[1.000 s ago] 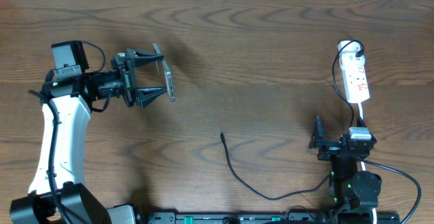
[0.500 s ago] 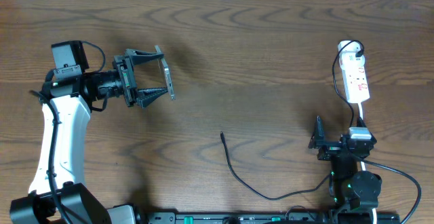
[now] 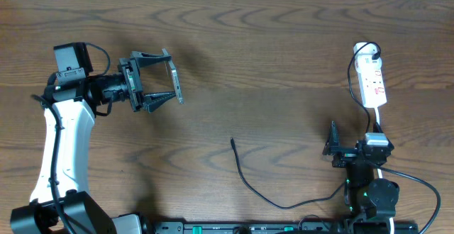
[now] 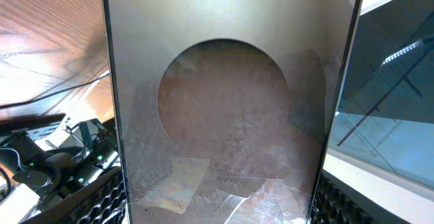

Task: Plug charger to phone and switch on socket
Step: 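Lift the phone box with the left gripper and tilt it upright, then move the right gripper toward the box held by the left gripper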

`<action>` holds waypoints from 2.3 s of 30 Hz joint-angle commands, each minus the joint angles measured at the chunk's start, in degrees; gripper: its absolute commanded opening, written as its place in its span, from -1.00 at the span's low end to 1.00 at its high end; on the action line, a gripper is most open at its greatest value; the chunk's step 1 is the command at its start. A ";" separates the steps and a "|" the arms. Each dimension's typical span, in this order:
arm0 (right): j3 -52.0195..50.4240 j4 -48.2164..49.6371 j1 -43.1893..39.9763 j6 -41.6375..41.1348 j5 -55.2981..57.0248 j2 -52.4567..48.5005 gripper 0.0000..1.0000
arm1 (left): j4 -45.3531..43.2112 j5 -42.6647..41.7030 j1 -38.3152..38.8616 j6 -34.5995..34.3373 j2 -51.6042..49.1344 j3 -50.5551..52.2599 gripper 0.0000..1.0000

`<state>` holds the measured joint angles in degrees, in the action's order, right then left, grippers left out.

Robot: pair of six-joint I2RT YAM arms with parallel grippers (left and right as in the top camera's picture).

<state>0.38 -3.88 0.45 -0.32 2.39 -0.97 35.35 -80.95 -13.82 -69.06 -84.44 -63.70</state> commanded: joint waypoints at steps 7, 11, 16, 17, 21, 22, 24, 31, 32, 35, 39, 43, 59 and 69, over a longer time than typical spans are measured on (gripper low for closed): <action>-0.07 -0.22 0.35 0.81 0.46 0.22 0.99 | -0.37 -3.50 -0.26 -0.24 0.96 -1.90 -0.86; -0.07 -0.20 0.35 0.81 0.46 0.22 0.99 | -0.37 -3.48 -0.26 -0.02 0.96 -1.90 -0.86; -0.07 -0.24 0.35 0.35 -0.87 0.22 0.99 | -0.35 -3.48 -0.24 -0.02 0.96 -1.90 -0.86; -0.07 -0.26 0.35 0.35 -1.64 0.22 0.99 | -0.35 -3.48 -0.24 -0.02 0.96 -1.90 -0.85; -0.07 -0.24 0.35 0.35 -3.41 0.22 0.99 | -0.37 -3.45 -0.24 -0.02 0.96 -1.90 -0.86; -0.07 -0.24 0.35 0.37 -3.41 0.22 0.99 | -0.37 -3.45 -0.24 -0.02 0.96 -1.90 -0.86; -0.07 -0.22 0.35 0.26 -3.45 0.22 0.98 | -0.37 -3.48 -0.24 -0.02 0.96 -1.90 -0.86; -0.07 -0.35 0.35 -1.84 -3.50 0.22 0.99 | -0.37 -3.45 -0.24 0.09 0.96 -1.90 -0.86; -0.07 -0.33 0.35 -2.32 -3.48 0.22 0.99 | -0.37 -3.43 -0.26 0.31 0.96 -1.90 -0.85; 0.09 -0.26 0.35 -2.82 -6.91 0.20 0.98 | -0.37 -3.43 -0.26 0.37 0.96 -1.90 -0.85; 3.69 -3.58 0.35 -2.82 -8.39 -1.64 0.99 | -0.37 -3.43 -0.24 0.37 0.96 -1.90 -0.86; 12.52 -8.41 0.35 -2.56 -9.29 -11.19 0.99 | -0.37 -3.23 -0.24 0.39 0.96 -1.90 -0.85; 55.82 -10.16 0.42 -7.89 -70.66 -80.50 0.98 | -0.35 1.97 -0.24 0.39 0.96 -1.90 -0.86; 55.80 -0.39 3.93 -19.91 -72.24 -91.45 0.99 | -0.31 19.50 2.51 2.43 0.96 -1.90 -0.85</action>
<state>55.22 -4.84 2.17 -17.58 -67.44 -90.74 35.35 -68.29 -12.93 -68.77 -84.40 -63.77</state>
